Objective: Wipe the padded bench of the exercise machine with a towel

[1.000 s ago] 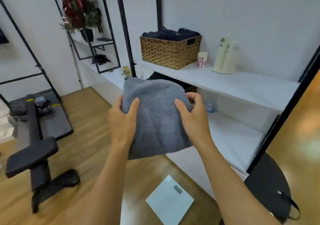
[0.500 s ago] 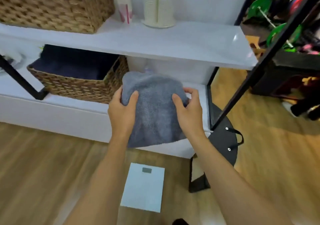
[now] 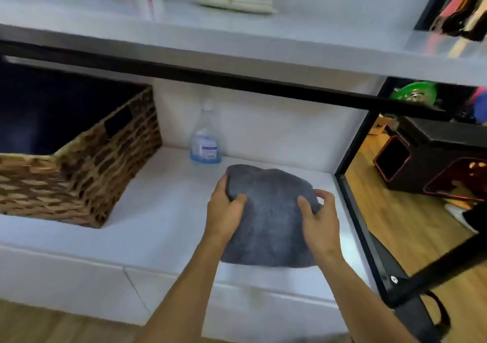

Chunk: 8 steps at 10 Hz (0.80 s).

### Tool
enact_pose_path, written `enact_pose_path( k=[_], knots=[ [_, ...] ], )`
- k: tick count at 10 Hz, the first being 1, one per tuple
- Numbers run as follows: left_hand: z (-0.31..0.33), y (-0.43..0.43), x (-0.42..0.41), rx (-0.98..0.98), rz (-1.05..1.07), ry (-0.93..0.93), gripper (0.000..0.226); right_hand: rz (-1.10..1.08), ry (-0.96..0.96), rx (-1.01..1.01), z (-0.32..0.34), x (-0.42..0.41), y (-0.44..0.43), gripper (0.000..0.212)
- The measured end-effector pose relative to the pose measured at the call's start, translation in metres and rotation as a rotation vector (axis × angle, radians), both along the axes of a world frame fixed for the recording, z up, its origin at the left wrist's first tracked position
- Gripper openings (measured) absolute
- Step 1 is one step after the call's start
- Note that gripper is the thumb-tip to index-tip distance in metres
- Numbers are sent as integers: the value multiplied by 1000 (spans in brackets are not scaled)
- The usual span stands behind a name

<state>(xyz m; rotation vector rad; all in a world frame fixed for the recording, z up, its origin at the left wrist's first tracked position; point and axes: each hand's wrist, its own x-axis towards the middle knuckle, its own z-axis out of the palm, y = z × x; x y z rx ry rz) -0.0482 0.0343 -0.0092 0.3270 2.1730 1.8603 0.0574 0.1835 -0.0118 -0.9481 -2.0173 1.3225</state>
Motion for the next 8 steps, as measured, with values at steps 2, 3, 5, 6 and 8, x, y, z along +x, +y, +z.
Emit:
enact_pose_path(
  k=[2,3,5,6,8],
  knots=[
    [-53,60,-73,-139,-25,160,53,-42,-103,157,-49,-80,61,30],
    [-67,81,-103,-216,-13,231,48,-47,-146,217,-56,-106,76,31],
    [-73,102,-129,-622,-85,435,43,22,-430,460,-59,-125,96,31],
    [-70,94,-133,-1039,-177,526,50,70,-687,550,-53,-120,99,41],
    [-45,53,-93,-768,-81,442,43,94,-411,572,-12,-76,62,26]
  ],
)
